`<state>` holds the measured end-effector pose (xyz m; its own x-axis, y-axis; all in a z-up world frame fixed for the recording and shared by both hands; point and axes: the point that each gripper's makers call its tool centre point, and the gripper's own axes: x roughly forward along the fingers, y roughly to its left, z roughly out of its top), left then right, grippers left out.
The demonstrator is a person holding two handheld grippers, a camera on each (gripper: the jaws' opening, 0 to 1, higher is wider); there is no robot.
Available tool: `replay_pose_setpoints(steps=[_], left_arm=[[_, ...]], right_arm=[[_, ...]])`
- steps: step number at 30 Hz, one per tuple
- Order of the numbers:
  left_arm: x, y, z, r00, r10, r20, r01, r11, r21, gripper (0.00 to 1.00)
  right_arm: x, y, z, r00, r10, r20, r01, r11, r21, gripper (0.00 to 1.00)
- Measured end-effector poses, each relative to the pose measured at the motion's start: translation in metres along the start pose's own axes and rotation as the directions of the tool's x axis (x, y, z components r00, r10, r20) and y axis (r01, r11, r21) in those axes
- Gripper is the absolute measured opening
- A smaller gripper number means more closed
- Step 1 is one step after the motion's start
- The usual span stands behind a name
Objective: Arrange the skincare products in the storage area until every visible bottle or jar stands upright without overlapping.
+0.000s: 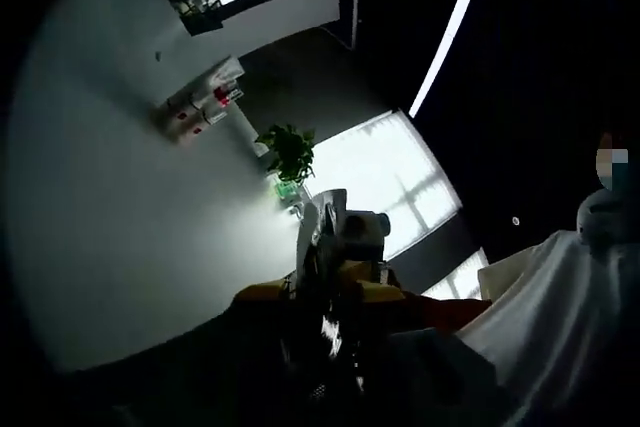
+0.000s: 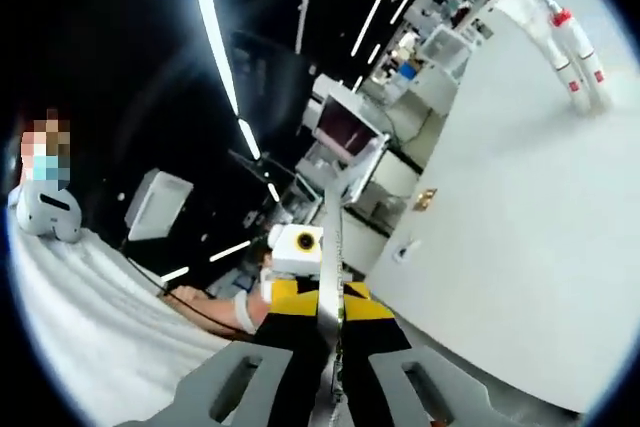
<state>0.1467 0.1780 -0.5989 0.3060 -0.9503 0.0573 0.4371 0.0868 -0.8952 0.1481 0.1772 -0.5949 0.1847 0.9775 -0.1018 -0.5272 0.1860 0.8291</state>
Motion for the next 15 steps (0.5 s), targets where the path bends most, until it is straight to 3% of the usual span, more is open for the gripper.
replay_pose_setpoints(steps=[4,8,11,15], left_arm=[[0.0,-0.001,-0.002,1.0,0.005,-0.008,-0.005,1.0,-0.001,0.08],[-0.007,-0.007,-0.001,1.0,-0.02,-0.012,0.02,1.0,-0.024,0.0],[-0.009,-0.01,0.001,1.0,-0.013,-0.008,0.013,1.0,0.007,0.0],[-0.013,-0.011,0.003,1.0,-0.03,-0.001,0.03,0.999,-0.026,0.0]], right_arm=[[-0.001,0.002,0.009,0.998,-0.002,0.07,-0.001,0.999,0.044,0.0],[-0.001,0.001,0.007,0.997,-0.027,0.079,0.023,0.999,0.045,0.0],[0.002,0.003,0.007,0.996,-0.03,0.086,0.026,0.999,0.045,0.0],[0.005,0.006,0.008,0.995,-0.01,0.101,0.003,0.998,0.069,0.01]])
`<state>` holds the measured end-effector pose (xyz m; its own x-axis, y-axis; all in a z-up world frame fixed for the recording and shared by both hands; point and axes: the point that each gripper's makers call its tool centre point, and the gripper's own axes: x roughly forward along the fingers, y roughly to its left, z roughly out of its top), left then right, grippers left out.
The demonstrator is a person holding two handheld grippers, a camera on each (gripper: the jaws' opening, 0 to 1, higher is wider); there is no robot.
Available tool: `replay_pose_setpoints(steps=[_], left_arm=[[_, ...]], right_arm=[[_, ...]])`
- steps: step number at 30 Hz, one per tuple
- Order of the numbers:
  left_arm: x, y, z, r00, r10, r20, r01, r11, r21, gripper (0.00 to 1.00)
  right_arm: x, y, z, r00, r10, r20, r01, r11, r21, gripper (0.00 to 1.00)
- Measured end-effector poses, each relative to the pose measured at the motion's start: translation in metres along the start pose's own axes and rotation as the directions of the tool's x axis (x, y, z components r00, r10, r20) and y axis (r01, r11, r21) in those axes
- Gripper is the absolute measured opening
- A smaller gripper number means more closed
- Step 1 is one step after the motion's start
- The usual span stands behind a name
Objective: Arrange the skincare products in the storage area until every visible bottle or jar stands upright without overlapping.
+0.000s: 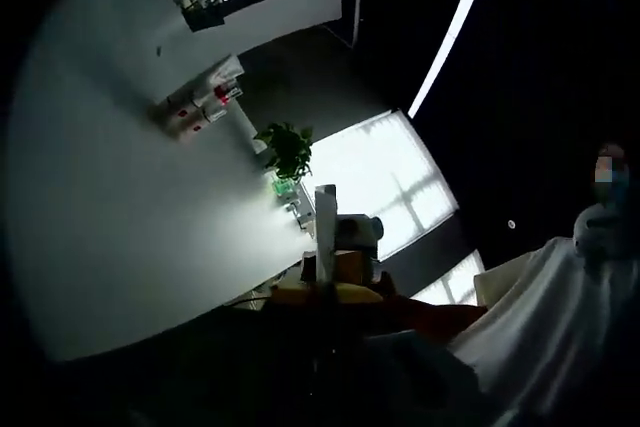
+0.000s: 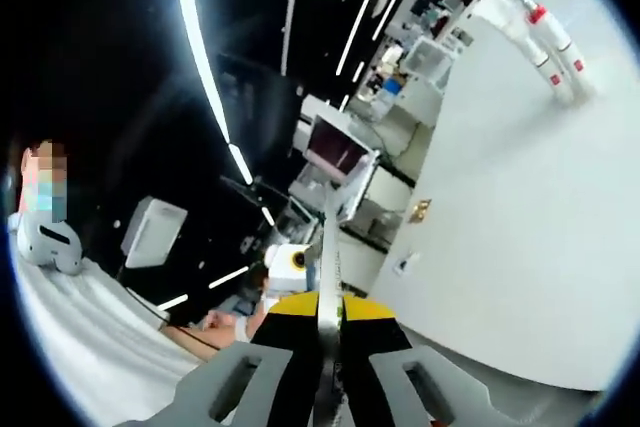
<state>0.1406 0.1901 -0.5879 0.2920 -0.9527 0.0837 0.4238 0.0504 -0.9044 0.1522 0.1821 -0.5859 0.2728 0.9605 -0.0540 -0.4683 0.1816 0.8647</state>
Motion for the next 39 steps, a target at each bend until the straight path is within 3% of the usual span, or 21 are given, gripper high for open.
replay_pose_setpoints(steps=[3,5,7,8,9,10,11,17,25,30,32,36,39], left_arm=[[-0.002,-0.004,0.004,1.0,-0.024,0.018,0.024,1.0,-0.006,0.0],[-0.004,-0.006,0.009,0.998,-0.028,0.051,0.028,1.0,-0.002,0.0],[-0.008,-0.009,0.018,0.994,-0.045,0.099,0.047,0.999,-0.021,0.0],[-0.009,-0.01,0.02,0.993,-0.051,0.111,0.055,0.998,-0.027,0.0],[-0.01,-0.008,0.02,0.992,-0.04,0.116,0.044,0.999,-0.029,0.0],[-0.01,-0.007,0.02,0.993,-0.034,0.115,0.037,0.999,-0.024,0.0],[-0.009,-0.013,0.023,0.989,-0.069,0.127,0.075,0.996,-0.039,0.0],[-0.01,-0.019,0.031,0.977,-0.099,0.187,0.106,0.994,-0.024,0.02],[-0.009,-0.025,0.033,0.973,-0.122,0.195,0.122,0.992,0.012,0.17],[-0.006,-0.016,0.026,0.985,-0.078,0.154,0.078,0.997,0.011,0.1],[-0.006,-0.011,0.022,0.991,-0.044,0.128,0.045,0.999,-0.001,0.0],[-0.01,-0.016,0.024,0.989,-0.061,0.137,0.058,0.998,0.03,0.0],[-0.011,-0.015,0.026,0.988,-0.061,0.142,0.061,0.998,0.006,0.0]], right_arm=[[0.0,0.005,-0.001,1.0,0.018,0.006,-0.018,1.0,-0.002,0.04],[0.0,0.006,-0.008,1.0,0.018,-0.017,-0.019,1.0,-0.008,0.09],[0.001,0.006,-0.023,0.996,0.005,-0.085,-0.007,1.0,-0.015,0.13],[0.002,0.007,-0.025,0.996,0.006,-0.091,-0.008,1.0,-0.021,0.11],[0.003,0.014,-0.025,0.996,0.032,-0.083,-0.033,0.999,-0.011,0.01],[0.002,0.023,-0.023,0.995,0.076,-0.071,-0.076,0.997,-0.009,0.0],[0.002,0.018,-0.02,0.997,0.049,-0.06,-0.048,0.999,0.004,0.0],[0.002,0.022,-0.014,0.999,0.048,0.008,-0.048,0.999,0.014,0.0],[0.002,0.018,-0.005,0.998,0.025,0.062,-0.026,0.999,0.024,0.0],[0.002,0.018,0.001,0.995,0.033,0.095,-0.038,0.998,0.046,0.0],[0.002,0.02,0.003,0.994,0.045,0.104,-0.05,0.998,0.047,0.0],[0.006,0.02,0.002,0.994,0.048,0.094,-0.053,0.998,0.047,0.0],[0.008,0.02,0.003,0.993,0.058,0.098,-0.062,0.997,0.038,0.0]])
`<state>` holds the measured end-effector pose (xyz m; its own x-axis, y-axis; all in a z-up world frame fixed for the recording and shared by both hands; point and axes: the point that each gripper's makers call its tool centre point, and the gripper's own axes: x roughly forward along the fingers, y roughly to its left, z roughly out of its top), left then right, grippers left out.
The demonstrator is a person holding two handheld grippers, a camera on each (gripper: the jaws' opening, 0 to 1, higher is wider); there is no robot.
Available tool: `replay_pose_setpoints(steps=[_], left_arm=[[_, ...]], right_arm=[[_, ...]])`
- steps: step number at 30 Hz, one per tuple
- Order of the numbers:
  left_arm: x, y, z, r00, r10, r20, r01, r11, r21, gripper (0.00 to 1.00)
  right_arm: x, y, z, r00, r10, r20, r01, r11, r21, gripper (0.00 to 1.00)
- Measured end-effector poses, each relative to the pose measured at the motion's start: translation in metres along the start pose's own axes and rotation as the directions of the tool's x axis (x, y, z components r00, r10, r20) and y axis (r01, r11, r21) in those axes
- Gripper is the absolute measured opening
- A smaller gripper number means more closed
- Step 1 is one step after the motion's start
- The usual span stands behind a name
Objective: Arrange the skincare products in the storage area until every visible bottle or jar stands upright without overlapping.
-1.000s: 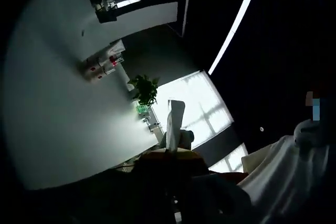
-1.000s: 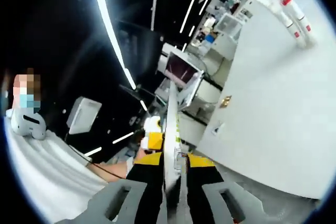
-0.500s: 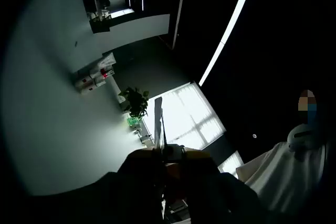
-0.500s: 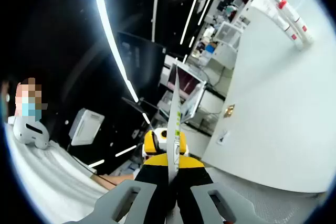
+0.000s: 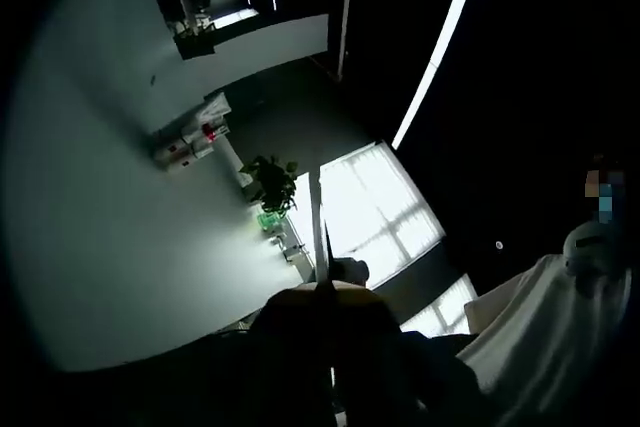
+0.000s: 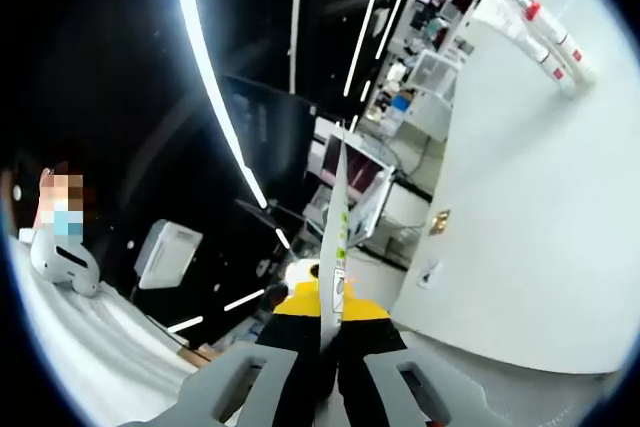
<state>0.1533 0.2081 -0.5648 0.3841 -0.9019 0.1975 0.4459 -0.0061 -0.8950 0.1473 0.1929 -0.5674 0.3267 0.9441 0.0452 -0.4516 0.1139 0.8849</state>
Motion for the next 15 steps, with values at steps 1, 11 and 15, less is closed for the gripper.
replay_pose_setpoints(steps=[1,11,15], left_arm=[[0.0,-0.001,0.001,1.0,-0.009,0.002,0.009,1.0,-0.005,0.0],[0.001,-0.004,-0.002,1.0,-0.022,-0.019,0.022,1.0,-0.005,0.0],[-0.001,-0.007,0.009,0.998,-0.028,0.049,0.027,0.999,0.022,0.0]], right_arm=[[0.0,0.0,0.0,1.0,0.004,0.004,-0.004,1.0,0.006,0.0],[-0.004,0.001,0.021,0.997,0.028,0.077,-0.031,0.999,0.043,0.0],[0.0,0.004,0.024,0.995,0.038,0.094,-0.039,0.999,0.002,0.0]])
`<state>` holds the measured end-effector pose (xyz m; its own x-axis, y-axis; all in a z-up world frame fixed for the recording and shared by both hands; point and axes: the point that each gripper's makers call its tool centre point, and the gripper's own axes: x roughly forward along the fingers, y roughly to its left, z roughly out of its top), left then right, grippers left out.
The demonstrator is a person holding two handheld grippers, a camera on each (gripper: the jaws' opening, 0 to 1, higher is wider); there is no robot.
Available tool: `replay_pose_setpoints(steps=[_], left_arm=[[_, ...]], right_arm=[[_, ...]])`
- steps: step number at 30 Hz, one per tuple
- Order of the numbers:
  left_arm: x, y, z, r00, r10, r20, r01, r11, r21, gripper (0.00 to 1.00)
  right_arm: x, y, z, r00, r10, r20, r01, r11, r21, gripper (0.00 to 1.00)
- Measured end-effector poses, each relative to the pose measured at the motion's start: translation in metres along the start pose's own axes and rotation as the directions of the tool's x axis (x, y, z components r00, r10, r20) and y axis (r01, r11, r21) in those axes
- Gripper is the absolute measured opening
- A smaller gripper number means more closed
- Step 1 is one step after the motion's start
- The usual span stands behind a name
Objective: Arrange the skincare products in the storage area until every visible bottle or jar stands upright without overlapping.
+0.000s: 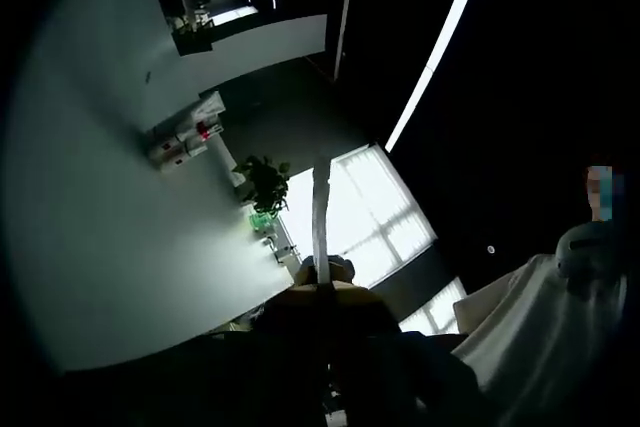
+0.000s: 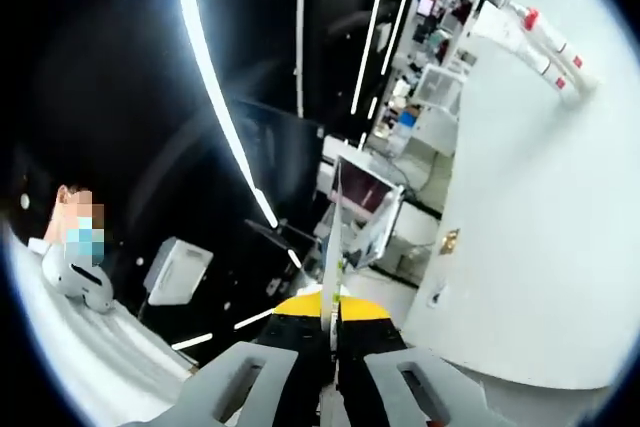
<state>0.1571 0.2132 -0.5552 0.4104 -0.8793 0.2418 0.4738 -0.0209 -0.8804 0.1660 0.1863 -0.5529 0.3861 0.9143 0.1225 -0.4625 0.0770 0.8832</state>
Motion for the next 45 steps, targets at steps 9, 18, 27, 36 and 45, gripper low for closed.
replay_pose_setpoints(steps=[9,18,27,36,45], left_arm=[[0.0,0.005,0.003,1.0,0.023,0.021,-0.022,1.0,-0.018,0.06],[-0.002,0.022,-0.015,0.986,0.135,-0.093,-0.14,0.989,-0.052,0.0],[-0.024,0.008,0.007,0.973,0.225,-0.042,-0.224,0.974,0.04,0.0],[-0.037,0.018,0.008,0.955,0.297,0.0,-0.297,0.955,0.007,0.0],[-0.028,0.028,-0.002,0.938,0.347,-0.022,-0.347,0.938,-0.004,0.0]], right_arm=[[0.022,-0.011,0.003,0.997,0.028,0.072,-0.034,0.997,0.072,0.0],[0.03,-0.017,-0.002,0.999,0.014,0.052,-0.014,1.0,0.012,0.0],[0.06,0.003,-0.01,0.988,0.124,-0.089,-0.129,0.99,-0.06,0.0],[0.068,-0.009,-0.022,0.983,0.082,-0.164,-0.095,0.993,-0.074,0.04],[0.05,-0.025,-0.02,0.987,0.018,-0.158,-0.028,0.998,-0.057,0.22]])
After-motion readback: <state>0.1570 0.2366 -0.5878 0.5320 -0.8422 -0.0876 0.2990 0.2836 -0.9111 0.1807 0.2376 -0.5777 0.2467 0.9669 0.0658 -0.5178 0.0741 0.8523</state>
